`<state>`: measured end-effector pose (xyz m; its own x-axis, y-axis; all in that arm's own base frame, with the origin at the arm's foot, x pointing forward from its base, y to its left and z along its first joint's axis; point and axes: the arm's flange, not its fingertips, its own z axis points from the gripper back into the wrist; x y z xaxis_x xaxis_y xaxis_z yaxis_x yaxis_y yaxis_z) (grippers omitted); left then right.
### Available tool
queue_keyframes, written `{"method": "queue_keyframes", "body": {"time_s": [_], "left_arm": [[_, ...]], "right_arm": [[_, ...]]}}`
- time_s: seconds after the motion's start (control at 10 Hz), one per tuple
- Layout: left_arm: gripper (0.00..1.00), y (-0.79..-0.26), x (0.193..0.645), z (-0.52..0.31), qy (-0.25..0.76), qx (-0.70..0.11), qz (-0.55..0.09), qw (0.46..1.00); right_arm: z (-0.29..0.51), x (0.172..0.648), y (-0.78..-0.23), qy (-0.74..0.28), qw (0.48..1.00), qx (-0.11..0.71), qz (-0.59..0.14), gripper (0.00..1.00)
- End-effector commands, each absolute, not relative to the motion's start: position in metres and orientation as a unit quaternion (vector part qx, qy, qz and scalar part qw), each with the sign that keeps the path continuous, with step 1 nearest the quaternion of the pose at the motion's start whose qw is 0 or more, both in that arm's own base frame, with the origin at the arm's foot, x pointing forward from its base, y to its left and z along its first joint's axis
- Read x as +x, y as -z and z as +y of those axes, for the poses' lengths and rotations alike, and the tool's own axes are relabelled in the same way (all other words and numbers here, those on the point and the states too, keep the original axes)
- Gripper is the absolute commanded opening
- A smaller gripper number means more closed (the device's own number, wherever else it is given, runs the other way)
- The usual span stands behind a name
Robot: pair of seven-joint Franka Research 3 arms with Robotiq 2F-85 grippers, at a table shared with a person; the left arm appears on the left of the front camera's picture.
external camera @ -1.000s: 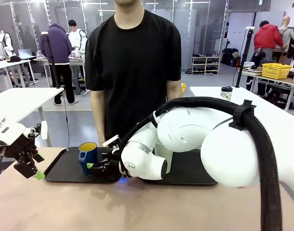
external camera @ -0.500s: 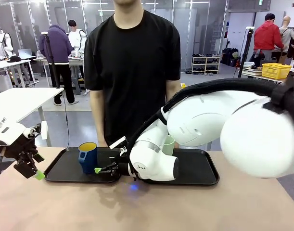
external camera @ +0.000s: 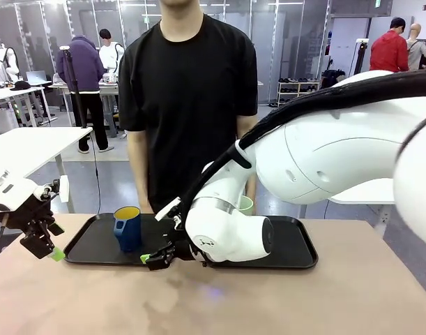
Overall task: Sort and store the cups by type.
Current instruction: Pick up the Handle plastic cup and place it into the empty Flat Tray.
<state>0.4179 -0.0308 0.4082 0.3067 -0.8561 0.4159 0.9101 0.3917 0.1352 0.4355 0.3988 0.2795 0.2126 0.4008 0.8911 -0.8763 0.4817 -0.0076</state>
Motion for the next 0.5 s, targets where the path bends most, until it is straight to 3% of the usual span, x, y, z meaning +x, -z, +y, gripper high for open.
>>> {"method": "queue_keyframes", "body": {"time_s": [0.0,0.1,0.2,0.4], "left_arm": [[1.00,-0.407,0.418,-0.032,0.543,-0.050,-0.213,0.810],[1.00,-0.407,0.418,-0.032,0.543,-0.050,-0.213,0.810],[1.00,-0.407,0.418,-0.032,0.543,-0.050,-0.213,0.810],[1.00,-0.407,0.418,-0.032,0.543,-0.050,-0.213,0.810]], "right_arm": [[0.419,0.357,-0.251,-0.433,0.747,0.222,-0.453,1.00],[0.419,0.357,-0.259,-0.444,0.746,0.210,-0.449,1.00],[0.401,0.424,-0.286,-0.444,0.736,0.251,-0.445,1.00],[0.401,0.424,-0.286,-0.444,0.736,0.251,-0.445,1.00]]}}
